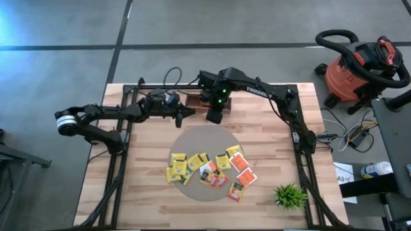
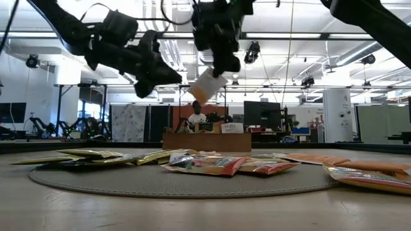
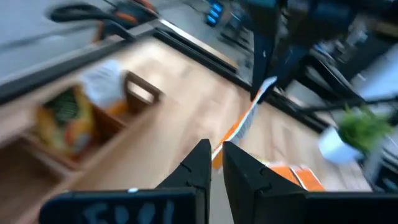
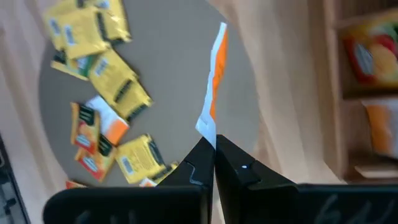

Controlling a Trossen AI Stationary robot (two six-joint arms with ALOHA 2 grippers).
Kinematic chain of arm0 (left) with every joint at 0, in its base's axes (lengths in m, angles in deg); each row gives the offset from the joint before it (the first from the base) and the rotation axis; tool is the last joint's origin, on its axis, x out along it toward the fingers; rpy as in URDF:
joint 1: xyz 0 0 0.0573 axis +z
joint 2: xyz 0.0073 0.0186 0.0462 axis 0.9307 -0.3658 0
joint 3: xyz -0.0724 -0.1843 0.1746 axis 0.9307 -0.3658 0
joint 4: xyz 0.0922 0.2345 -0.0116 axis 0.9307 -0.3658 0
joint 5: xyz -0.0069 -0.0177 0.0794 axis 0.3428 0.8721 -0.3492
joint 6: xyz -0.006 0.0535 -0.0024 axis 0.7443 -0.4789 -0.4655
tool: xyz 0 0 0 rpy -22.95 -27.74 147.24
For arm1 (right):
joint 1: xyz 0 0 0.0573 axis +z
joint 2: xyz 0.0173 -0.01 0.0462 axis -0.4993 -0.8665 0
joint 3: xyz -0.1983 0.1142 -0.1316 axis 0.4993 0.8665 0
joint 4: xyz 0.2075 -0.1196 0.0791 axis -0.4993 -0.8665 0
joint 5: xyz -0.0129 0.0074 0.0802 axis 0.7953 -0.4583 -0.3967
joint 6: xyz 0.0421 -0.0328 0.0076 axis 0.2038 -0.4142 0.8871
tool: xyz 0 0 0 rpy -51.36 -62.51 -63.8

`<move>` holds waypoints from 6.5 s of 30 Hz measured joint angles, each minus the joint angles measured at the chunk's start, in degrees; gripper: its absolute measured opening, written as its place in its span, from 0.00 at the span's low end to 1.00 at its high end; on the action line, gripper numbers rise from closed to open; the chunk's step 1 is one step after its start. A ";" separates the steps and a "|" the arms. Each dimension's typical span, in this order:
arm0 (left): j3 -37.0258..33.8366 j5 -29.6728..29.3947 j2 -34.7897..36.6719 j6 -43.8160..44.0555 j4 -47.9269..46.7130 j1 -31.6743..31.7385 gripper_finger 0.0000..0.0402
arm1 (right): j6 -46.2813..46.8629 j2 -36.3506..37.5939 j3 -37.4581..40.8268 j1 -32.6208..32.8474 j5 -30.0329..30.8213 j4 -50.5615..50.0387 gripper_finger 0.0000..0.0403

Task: Pick & Place Tea
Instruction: Put the white tea bag into the right compartment of the wooden organizer, then put the yellow tea bag into the left compartment of the wooden organizer

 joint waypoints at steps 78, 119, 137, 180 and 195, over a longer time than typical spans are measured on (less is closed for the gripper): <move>4.27 -10.42 -5.43 -4.51 -8.88 -4.64 0.09 | -23.18 -0.17 22.83 -16.25 9.50 22.47 0.04; 4.24 -5.49 -0.14 -8.26 -19.23 -4.12 0.09 | 30.54 38.71 53.08 13.17 27.68 32.14 0.21; 4.24 -6.63 -0.14 14.02 -17.48 -10.47 0.09 | 70.10 54.25 79.67 36.28 30.03 32.94 0.24; 6.19 -23.69 2.18 27.21 -48.17 -37.71 0.09 | 55.75 34.88 83.46 25.87 15.79 87.93 0.28; 4.29 -16.17 -1.80 13.76 -30.85 -34.39 0.24 | 55.21 20.83 73.58 24.93 10.40 88.15 0.41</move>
